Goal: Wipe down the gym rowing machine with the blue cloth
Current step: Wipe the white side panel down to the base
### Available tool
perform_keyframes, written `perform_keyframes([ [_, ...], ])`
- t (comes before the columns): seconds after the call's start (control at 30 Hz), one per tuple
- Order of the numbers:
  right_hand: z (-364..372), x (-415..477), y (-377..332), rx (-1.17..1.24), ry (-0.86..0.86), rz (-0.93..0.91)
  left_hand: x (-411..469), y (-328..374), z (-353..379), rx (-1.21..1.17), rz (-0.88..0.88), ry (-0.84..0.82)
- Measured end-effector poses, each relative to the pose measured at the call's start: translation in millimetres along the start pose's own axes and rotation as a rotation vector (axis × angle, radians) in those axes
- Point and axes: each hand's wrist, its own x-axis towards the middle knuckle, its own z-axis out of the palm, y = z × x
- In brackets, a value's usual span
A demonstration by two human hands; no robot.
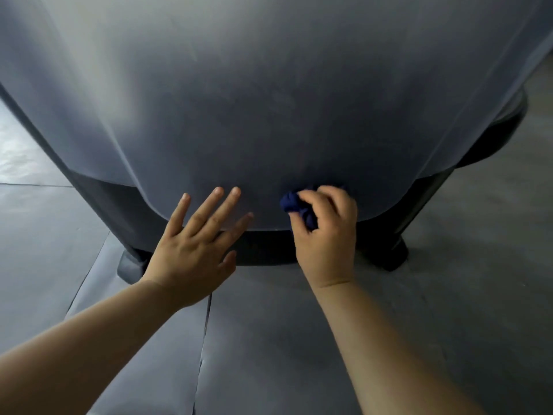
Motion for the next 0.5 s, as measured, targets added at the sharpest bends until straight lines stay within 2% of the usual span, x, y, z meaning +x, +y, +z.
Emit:
perform_keyframes([
  [0.13, 26, -50, 36, -0.058, -0.199, 0.026, -1, -11, 1, -0.009, -0.009, 0.014],
  [0.3, 45, -73, 50, -0.034, -0.272, 0.092, 3, -1, 18, -0.026, -0.048, 0.029],
  [0.4, 44, -74, 45, -0.05, -0.249, 0.106, 2, 1, 26, -0.022, -0.054, 0.051],
  [0.5, 35, -59, 18, 0.047, -0.091, 0.169, 1, 1, 23, -0.018, -0.047, 0.036],
])
